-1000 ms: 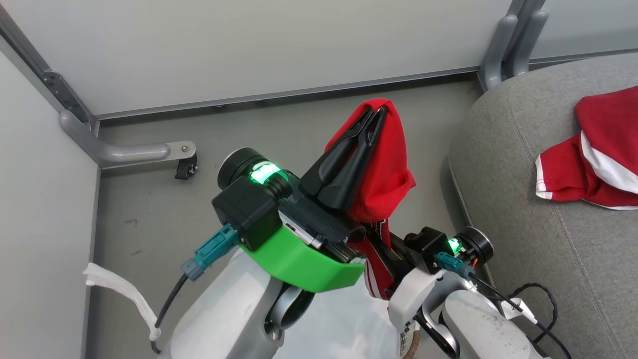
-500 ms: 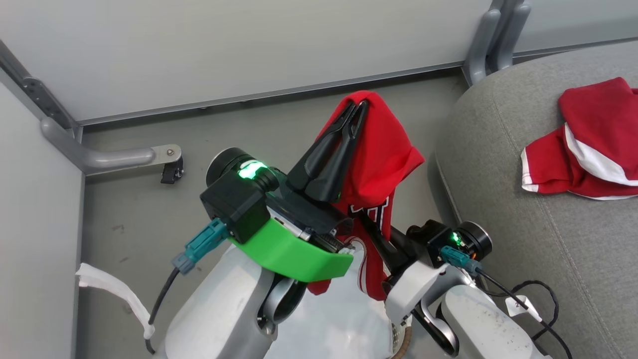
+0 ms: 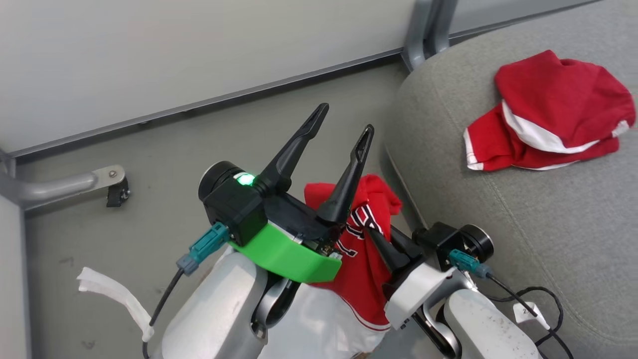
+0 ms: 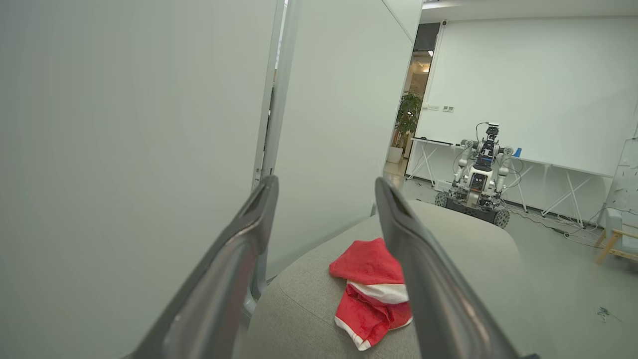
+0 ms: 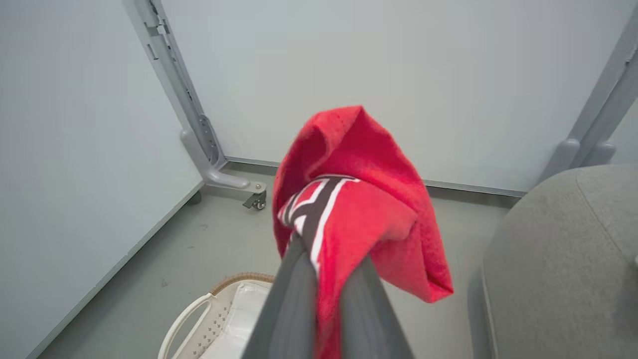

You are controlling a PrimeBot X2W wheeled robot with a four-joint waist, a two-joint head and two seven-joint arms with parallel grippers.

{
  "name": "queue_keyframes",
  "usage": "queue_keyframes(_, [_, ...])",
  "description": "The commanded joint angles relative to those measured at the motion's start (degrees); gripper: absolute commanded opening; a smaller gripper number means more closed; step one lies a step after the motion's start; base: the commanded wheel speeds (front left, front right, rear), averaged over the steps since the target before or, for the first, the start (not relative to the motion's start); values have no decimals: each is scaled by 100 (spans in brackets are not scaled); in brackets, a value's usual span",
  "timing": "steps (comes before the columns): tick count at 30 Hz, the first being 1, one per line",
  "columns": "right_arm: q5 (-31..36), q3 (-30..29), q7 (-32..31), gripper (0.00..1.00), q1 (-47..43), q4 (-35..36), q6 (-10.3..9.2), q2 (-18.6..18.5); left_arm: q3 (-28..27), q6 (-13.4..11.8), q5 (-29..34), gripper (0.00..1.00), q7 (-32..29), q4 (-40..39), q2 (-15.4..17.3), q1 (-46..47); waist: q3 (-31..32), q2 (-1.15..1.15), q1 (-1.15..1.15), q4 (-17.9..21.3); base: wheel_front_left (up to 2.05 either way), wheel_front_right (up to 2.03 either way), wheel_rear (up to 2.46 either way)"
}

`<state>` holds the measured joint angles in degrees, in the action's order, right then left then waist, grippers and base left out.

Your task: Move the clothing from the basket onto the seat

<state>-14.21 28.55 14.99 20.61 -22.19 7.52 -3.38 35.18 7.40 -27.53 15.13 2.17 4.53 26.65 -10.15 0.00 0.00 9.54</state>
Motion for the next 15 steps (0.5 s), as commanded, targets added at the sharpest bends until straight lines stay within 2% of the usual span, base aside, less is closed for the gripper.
queue_keyframes(1, [-49,1,27,0,-64,68,-7,-7,27,17,34,100,2,36,63,-44,-80,0,0,540,0,0,0])
queue_keyframes(11, [-220,-17,28,0,-104,369,-6,21,75,17,87,100,2,225,272,-149,-240,0,0,1786,0,0,0])
queue_keyframes(15, [-275,-136,28,0,5,570,-7,21,77,17,65,100,2,270,332,-188,-343,0,0,2166,0,0,0])
